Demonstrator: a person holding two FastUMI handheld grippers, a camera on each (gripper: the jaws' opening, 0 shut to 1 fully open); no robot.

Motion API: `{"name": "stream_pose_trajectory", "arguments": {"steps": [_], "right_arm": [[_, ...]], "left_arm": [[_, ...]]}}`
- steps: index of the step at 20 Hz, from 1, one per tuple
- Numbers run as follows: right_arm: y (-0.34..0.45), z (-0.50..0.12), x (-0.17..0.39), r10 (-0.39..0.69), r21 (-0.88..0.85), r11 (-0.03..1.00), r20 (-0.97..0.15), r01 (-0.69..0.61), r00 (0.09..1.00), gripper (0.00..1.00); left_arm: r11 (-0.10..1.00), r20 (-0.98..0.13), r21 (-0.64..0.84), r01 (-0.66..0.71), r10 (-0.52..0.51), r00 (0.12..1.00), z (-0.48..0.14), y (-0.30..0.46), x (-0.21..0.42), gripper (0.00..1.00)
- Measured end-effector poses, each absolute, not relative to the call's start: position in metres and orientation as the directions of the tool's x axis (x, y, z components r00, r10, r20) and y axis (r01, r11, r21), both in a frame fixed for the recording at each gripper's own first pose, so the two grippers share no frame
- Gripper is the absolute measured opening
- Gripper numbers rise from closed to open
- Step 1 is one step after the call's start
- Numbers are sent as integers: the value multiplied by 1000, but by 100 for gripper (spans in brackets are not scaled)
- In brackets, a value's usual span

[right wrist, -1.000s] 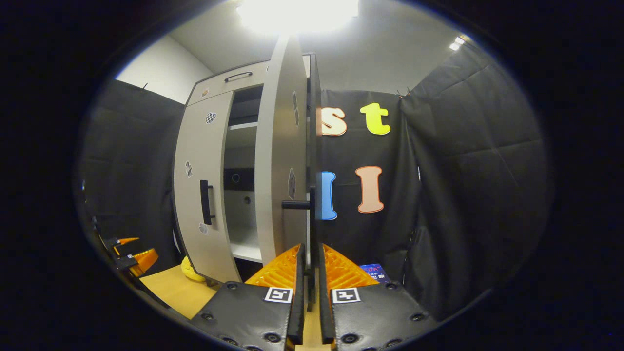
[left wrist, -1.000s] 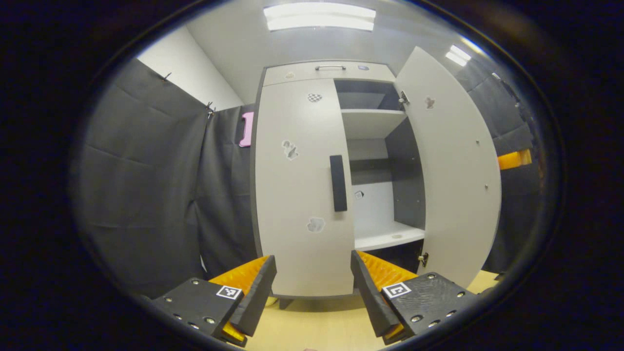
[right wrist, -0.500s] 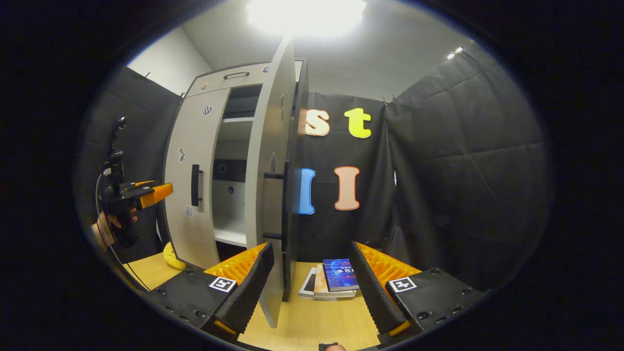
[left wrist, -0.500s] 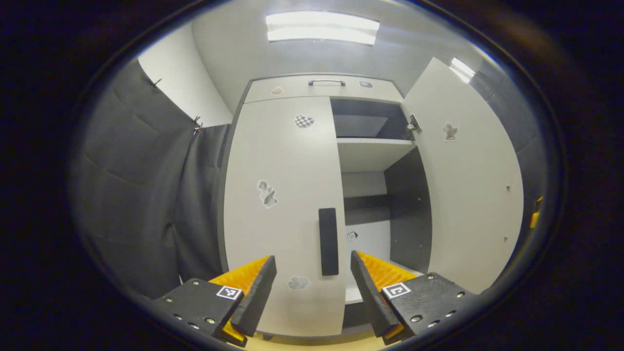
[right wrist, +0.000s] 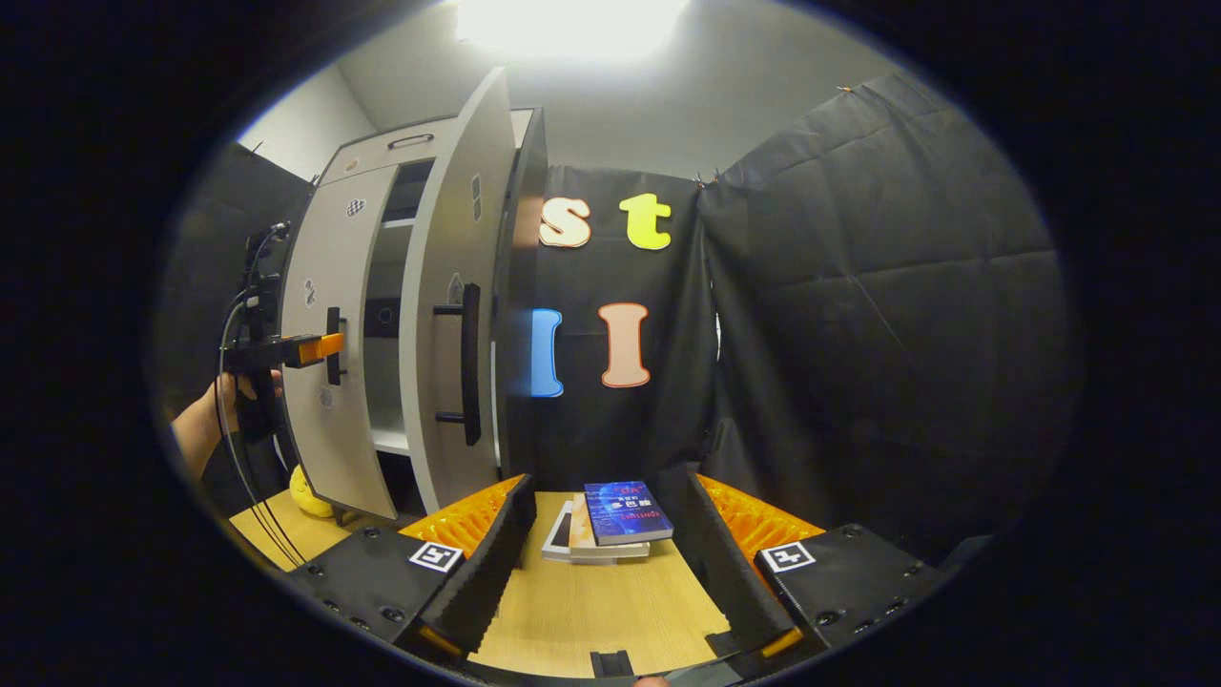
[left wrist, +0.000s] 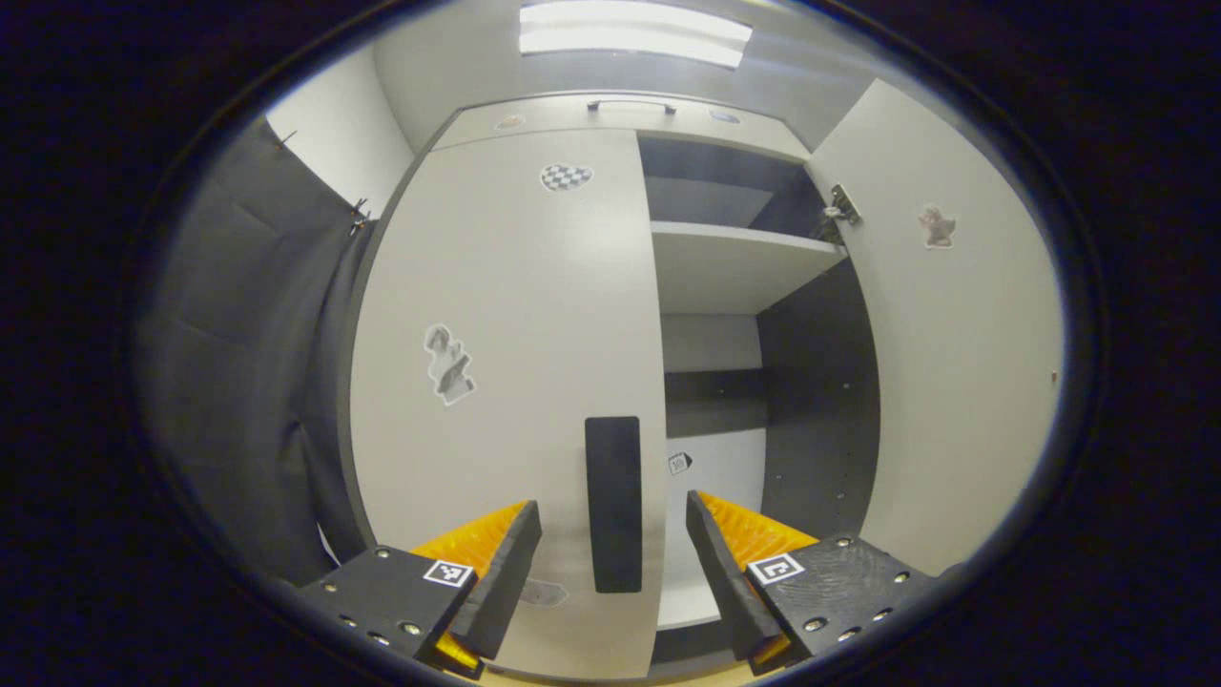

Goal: Open the right door of the double-door shoe cabinet with the right hand, and open the left door with the left hand.

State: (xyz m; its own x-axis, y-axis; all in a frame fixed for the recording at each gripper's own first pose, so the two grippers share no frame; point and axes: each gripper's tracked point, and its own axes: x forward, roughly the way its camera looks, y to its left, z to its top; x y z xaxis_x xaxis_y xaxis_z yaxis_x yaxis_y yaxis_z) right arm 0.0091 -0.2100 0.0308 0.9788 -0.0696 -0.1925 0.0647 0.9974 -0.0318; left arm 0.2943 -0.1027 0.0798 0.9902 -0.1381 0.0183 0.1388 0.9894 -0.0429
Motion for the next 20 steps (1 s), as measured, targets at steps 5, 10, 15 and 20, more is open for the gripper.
{"name": "stream_pose_trajectory", "arguments": {"steps": [5, 10, 15, 20], "right_arm": [[-223, 13, -1, -101, -50, 995, -238, 92, 966, 98], [-219, 9, -1, -79, -36, 997, -249, 72, 965, 96], [-206, 12, 3, -38, -30, 999, -243, 31, 969, 96], [-180, 13, 9, 31, -24, 999, -232, -38, 972, 97]], "left_arm": [[990, -27, -59, 125, -127, 992, 70, -101, 314, 89], [986, -26, -102, 133, -137, 990, 70, -104, 318, 36], [986, -66, -82, 143, -148, 987, 67, -103, 316, 20], [972, -78, -97, 215, -222, 972, 74, -100, 294, 9]]}}
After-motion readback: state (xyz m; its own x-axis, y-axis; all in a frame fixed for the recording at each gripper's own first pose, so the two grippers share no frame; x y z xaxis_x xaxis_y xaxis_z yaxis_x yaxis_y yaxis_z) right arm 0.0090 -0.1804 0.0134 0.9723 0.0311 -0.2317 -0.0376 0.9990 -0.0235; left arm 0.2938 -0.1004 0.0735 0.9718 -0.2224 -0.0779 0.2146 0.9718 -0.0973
